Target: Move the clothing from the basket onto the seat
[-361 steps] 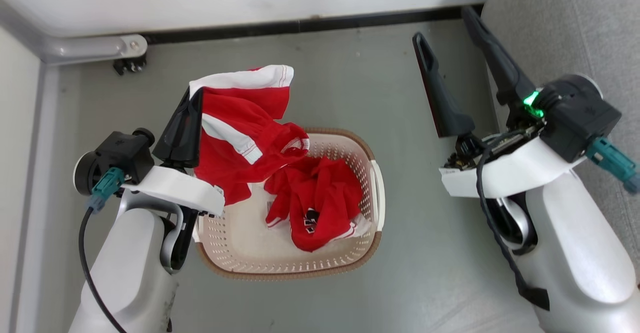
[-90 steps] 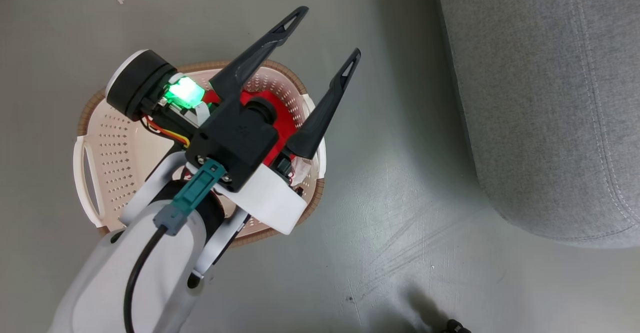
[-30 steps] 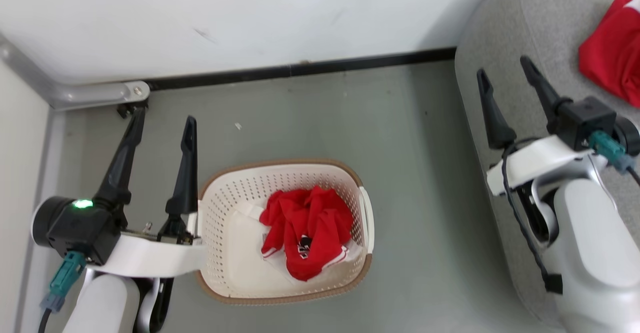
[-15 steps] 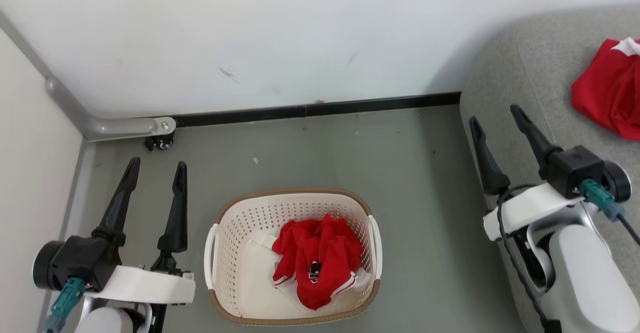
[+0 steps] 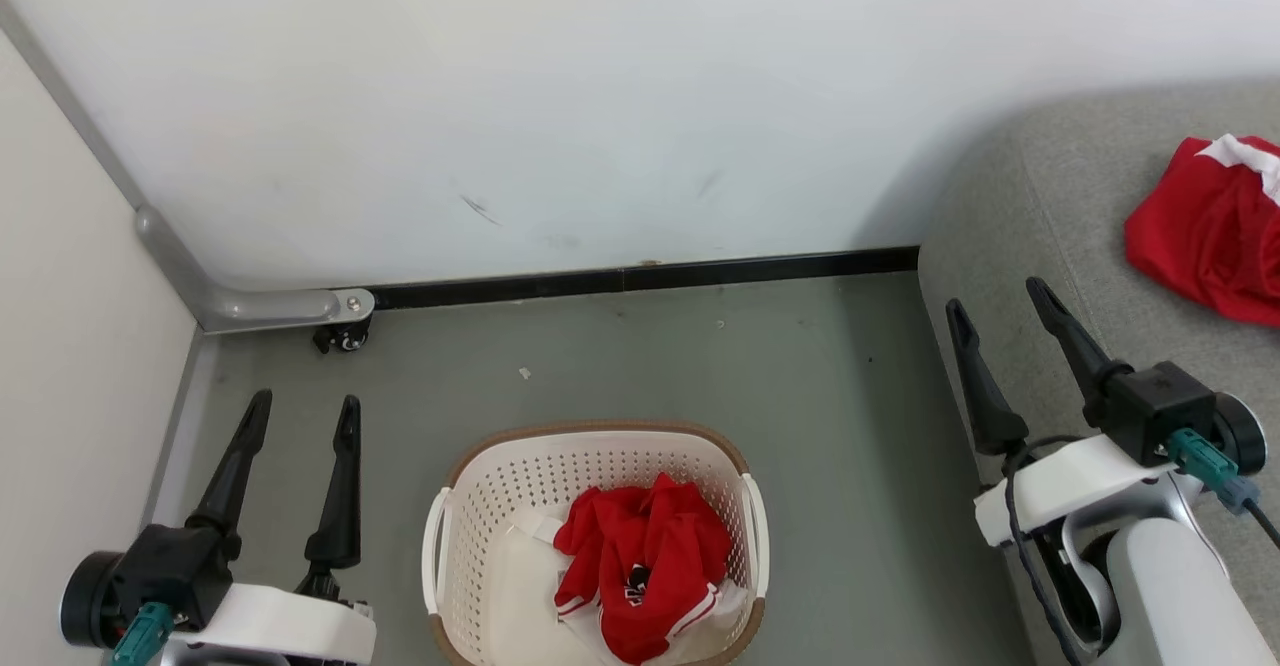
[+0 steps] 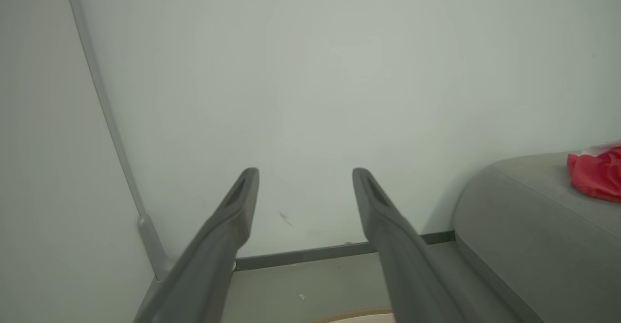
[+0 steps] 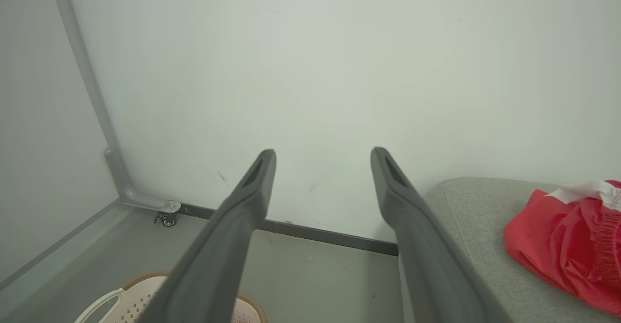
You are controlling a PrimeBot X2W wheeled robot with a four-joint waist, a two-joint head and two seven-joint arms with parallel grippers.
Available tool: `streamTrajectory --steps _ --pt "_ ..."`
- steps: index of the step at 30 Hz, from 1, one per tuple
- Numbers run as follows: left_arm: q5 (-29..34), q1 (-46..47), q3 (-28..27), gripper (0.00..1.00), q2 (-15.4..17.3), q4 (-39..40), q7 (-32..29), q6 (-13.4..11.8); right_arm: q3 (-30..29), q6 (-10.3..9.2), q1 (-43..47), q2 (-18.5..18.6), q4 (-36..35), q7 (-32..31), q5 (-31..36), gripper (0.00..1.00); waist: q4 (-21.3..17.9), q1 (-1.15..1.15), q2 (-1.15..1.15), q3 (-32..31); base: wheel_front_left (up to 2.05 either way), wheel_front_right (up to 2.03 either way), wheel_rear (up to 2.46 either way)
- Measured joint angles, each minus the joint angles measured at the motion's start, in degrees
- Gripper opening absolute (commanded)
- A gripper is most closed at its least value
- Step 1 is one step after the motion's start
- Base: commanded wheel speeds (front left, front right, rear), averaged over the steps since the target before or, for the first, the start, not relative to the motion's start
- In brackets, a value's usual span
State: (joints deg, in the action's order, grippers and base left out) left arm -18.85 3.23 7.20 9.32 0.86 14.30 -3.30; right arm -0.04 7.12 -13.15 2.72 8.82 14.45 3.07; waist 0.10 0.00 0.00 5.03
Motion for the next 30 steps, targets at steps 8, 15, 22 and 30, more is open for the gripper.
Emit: streamTrajectory --steps 8,15,22,30 --pt "-0.3 -1.6 -0.42 1.0 -0.08 -1.47 0.03 0.49 -0.3 0.0 3.0 -0.11 -0.88 0.0 -0.11 1.0 -0.17 0.0 0.0 -2.07 0.0 0.0 0.0" --pt "-0.9 -2.78 -0.63 1.0 -0.6 -2.33 0.15 1.02 -0.33 0.0 4.94 -0.21 -1.34 0.0 -0.41 1.0 -0.46 0.0 0.0 -3.4 0.0 0.0 0.0" --pt "-0.88 -3.11 -0.98 1.0 -0.65 -2.71 0.15 1.51 -0.26 0.0 5.98 -0.23 -2.23 0.0 -0.53 1.0 -0.55 0.0 0.0 -4.25 0.0 0.0 0.0" --pt "-0.68 -4.25 -1.22 1.0 -0.63 -2.96 0.15 1.53 0.22 -0.01 6.2 -0.23 -2.71 0.0 -0.75 1.0 -0.79 0.0 0.0 -4.35 0.0 0.0 0.0"
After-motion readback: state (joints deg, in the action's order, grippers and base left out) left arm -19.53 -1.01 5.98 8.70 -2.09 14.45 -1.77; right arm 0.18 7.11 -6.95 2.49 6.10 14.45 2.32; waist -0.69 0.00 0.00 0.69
